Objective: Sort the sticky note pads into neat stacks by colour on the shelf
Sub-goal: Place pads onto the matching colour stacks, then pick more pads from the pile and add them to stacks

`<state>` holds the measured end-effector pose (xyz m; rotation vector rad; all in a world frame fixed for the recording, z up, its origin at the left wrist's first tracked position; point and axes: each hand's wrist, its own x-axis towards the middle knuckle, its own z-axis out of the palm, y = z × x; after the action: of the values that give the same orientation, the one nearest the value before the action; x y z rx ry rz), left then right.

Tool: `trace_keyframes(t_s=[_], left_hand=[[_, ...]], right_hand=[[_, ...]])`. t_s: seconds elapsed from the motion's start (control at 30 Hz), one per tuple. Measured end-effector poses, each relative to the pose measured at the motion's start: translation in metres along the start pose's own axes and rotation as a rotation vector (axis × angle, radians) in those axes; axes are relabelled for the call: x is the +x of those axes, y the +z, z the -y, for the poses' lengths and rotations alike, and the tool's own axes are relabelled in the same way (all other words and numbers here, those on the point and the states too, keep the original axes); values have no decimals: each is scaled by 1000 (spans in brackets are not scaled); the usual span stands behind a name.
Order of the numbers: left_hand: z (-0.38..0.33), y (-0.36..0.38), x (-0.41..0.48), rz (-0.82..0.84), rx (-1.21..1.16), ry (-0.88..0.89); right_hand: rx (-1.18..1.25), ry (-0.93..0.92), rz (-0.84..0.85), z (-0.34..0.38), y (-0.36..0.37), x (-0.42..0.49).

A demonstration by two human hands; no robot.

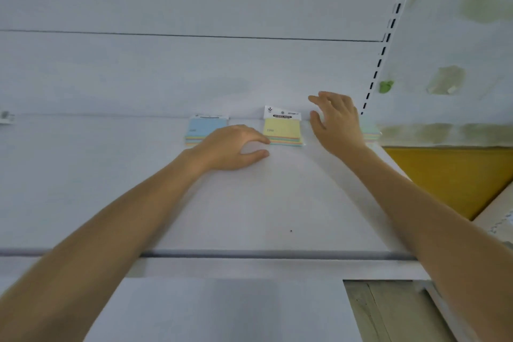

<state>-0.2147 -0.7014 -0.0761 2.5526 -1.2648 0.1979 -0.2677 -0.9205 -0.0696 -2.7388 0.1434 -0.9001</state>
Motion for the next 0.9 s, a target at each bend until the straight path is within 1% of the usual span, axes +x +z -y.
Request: trace_keyframes(t_s=[0.1,0.27,0.4,0.5,0.7,0.83,0.9], left_hand=[[27,-20,-17,-45,60,-42],[97,-64,-81,-112,161,-186],[166,-99,-153,-136,237,-360],[214,-125,-211,-204,281,-512],[297,-169,-313,-301,304,-781],[352,-194,-357,-324,287,-868],[380,-205,-368,-319,281,-887]], right_hand=[[-8,-90,129,43,11,10],[11,-218,214,143,44,20],[53,-301,268,242,80,18],[75,-384,316,315,108,12],[123,-527,442,439,155,7],[146,-608,485,502,192,23],[164,-597,502,527,210,35]])
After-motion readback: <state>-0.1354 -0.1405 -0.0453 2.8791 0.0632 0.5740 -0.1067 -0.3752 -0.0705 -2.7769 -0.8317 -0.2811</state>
